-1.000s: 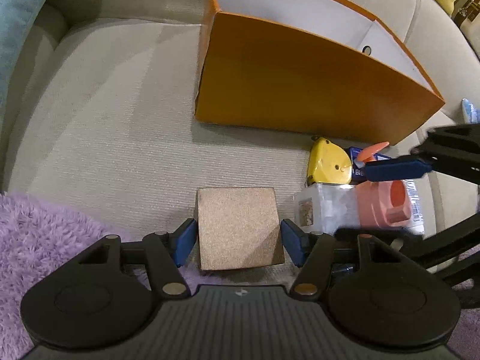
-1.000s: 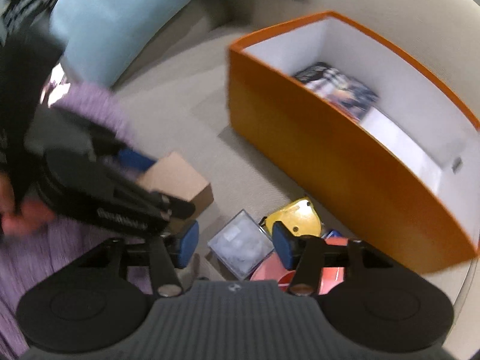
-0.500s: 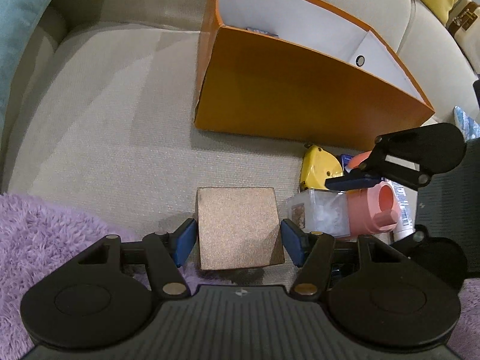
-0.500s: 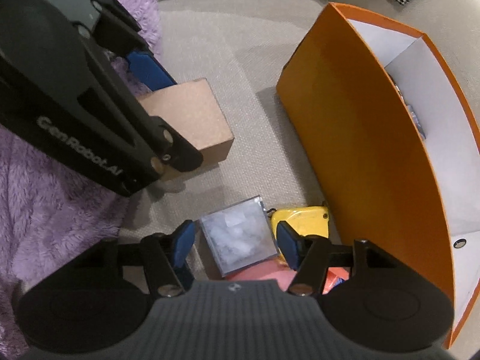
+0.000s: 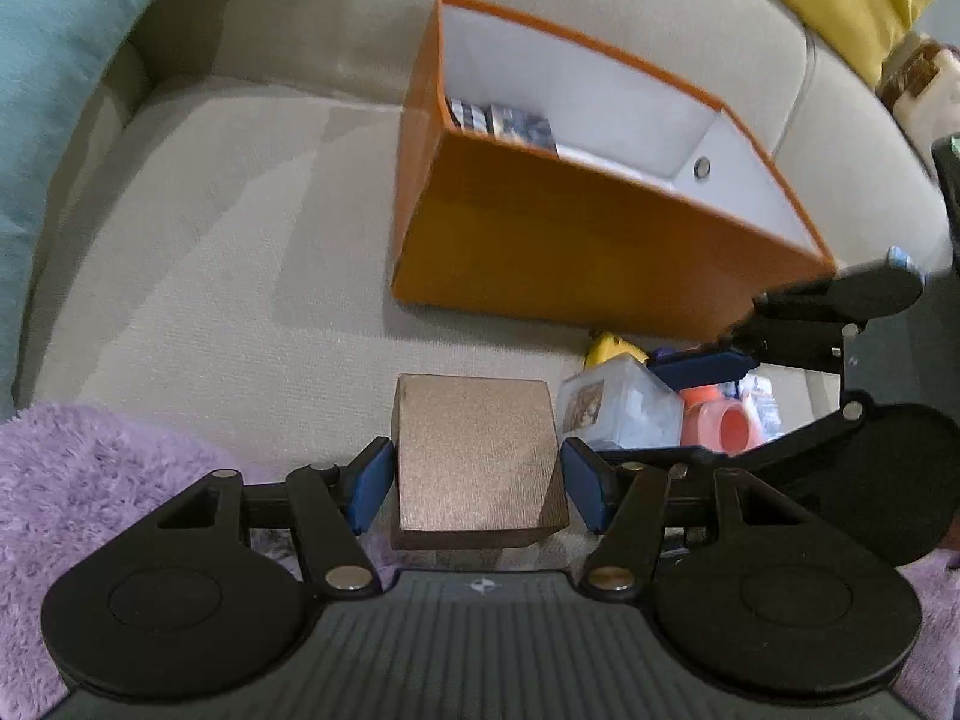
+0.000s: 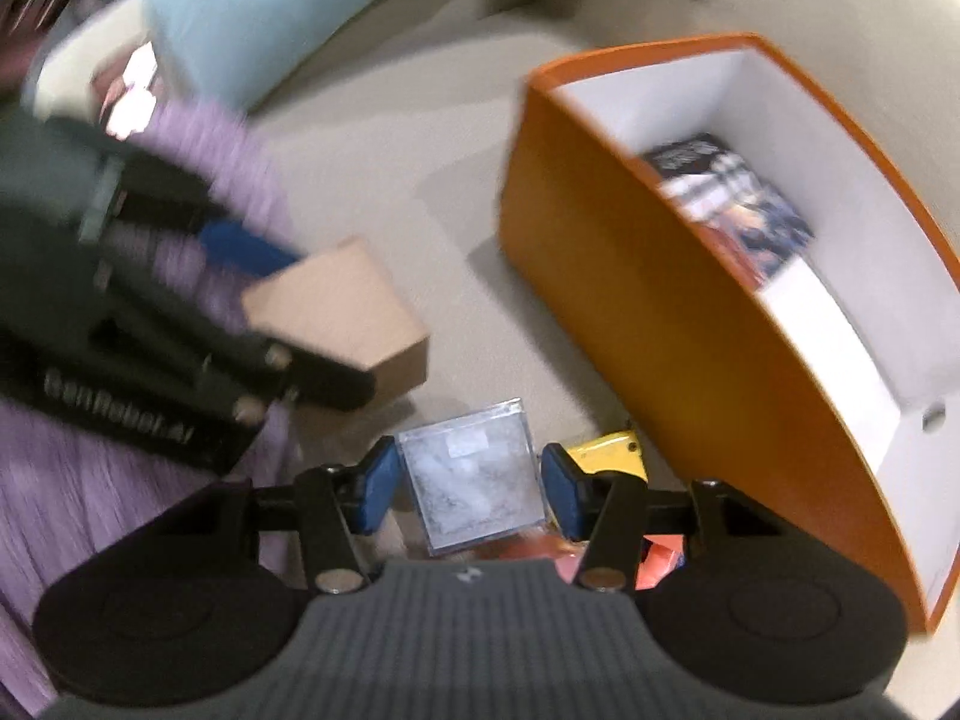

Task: Organize rigid objects
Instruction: 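Carry the cube and clear box into the orange box and lower them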

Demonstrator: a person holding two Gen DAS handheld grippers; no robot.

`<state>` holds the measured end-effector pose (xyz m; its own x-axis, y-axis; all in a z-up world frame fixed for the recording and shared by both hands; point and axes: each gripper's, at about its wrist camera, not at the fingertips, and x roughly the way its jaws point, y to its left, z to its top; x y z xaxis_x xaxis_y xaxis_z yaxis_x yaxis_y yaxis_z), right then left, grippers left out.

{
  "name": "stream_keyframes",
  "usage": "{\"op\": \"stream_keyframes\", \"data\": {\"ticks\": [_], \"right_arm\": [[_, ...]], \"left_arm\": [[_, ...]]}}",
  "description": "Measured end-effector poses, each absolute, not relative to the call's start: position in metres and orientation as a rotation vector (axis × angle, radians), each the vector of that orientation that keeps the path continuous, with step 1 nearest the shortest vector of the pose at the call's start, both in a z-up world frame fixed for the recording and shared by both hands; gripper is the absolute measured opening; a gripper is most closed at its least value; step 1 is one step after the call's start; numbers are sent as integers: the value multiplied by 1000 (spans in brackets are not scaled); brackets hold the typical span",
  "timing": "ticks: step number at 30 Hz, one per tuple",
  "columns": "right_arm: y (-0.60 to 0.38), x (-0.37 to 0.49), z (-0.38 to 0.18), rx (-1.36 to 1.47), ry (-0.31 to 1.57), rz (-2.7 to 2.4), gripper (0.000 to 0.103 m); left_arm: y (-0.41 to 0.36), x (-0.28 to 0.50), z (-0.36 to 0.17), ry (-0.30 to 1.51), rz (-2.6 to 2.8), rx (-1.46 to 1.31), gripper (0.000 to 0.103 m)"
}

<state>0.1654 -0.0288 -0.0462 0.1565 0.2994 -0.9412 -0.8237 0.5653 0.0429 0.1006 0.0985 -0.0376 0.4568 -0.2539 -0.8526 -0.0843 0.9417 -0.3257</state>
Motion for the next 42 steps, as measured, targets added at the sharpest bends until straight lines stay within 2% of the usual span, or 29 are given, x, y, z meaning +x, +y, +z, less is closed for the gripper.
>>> {"op": "stream_keyframes", "data": {"ticks": [11,15,20,28,39,42], "right_arm": [[-91,181,41,-157,1007,675,52],[-115,201,73,-35,914,573,52],[-134,234,75,97,917,474,52],[-144,287,27,200,1017,360,52],[-155,355,-33,228,1107,249,52],[-151,360,-34,163,1065,225,52]], "left_arm": [[103,109,39,931,-176,-366,70],[91,135,73,866,-233,-280,70],[69,190,92,886,-293,-128,70],[39,271,51,1006,-340,-64,70],[38,351,-25,1124,-271,-335,70],[44,363,-37,1126,-255,-391,70]]}}
